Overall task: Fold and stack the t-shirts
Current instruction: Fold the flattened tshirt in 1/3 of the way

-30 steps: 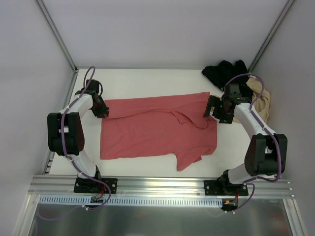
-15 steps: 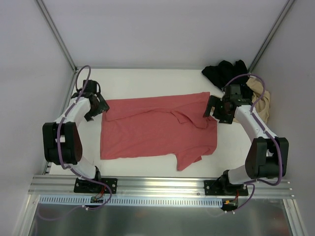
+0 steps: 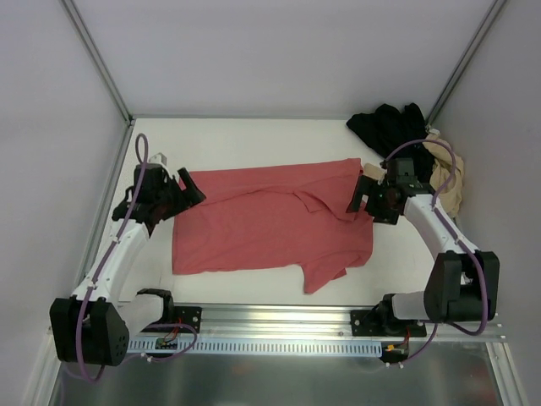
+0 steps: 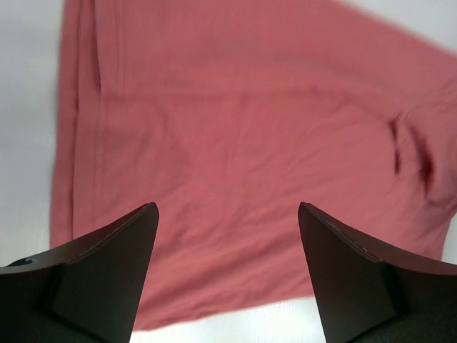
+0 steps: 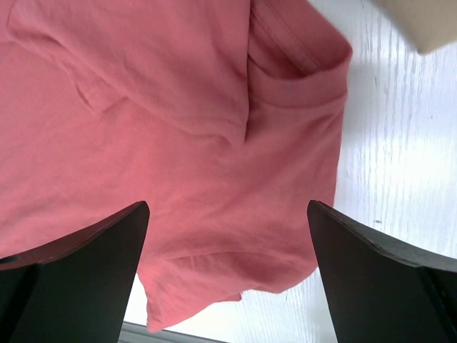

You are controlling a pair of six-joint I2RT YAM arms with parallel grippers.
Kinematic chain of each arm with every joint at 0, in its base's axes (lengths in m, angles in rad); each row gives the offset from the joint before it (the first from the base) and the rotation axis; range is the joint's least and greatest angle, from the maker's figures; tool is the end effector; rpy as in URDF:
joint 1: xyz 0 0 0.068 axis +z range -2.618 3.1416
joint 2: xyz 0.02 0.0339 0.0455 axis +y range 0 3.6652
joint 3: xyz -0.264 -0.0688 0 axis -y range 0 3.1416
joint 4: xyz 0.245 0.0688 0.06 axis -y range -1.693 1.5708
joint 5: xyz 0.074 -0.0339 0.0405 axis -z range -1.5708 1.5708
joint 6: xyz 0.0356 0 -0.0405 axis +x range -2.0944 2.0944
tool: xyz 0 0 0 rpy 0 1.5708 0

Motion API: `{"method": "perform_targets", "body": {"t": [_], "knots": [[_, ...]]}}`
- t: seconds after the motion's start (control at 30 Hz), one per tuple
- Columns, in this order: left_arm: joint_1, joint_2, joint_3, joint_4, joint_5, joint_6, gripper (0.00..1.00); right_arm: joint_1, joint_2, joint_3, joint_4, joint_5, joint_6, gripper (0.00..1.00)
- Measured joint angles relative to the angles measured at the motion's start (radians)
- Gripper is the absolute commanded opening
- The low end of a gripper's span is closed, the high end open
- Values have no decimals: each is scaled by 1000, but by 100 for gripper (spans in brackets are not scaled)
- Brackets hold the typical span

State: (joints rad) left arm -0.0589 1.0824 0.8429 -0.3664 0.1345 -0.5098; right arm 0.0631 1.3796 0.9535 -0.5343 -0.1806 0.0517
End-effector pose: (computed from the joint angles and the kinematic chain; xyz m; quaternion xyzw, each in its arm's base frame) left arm 0.2375 -0.0188 0.2846 -0.1672 0.8685 -0.1870 0.4276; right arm 0.2793 0.0241 0.2367 -0.0325 0.9497 0.1030 0.2938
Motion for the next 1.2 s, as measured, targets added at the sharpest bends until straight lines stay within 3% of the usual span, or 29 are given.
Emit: {"method": "perform_targets", "body": {"t": [0.2, 0.43, 1.0, 1.07, 1.2], "knots": [[-28, -55, -188, -20, 57, -16, 80, 0, -46, -35, 6, -9, 0, 97], [-34, -78, -189, -19, 75, -19, 81, 4, 61, -35, 60, -39, 18, 61], [-47, -77, -180, -23, 76, -17, 81, 40, 216, -25, 142, -69, 46, 55], [-47, -77, -174, -24, 76, -14, 81, 40, 225, -21, 143, -68, 45, 50], [-47, -77, -170, -25, 76, -11, 81, 40, 237, -14, 149, -66, 42, 16]]}}
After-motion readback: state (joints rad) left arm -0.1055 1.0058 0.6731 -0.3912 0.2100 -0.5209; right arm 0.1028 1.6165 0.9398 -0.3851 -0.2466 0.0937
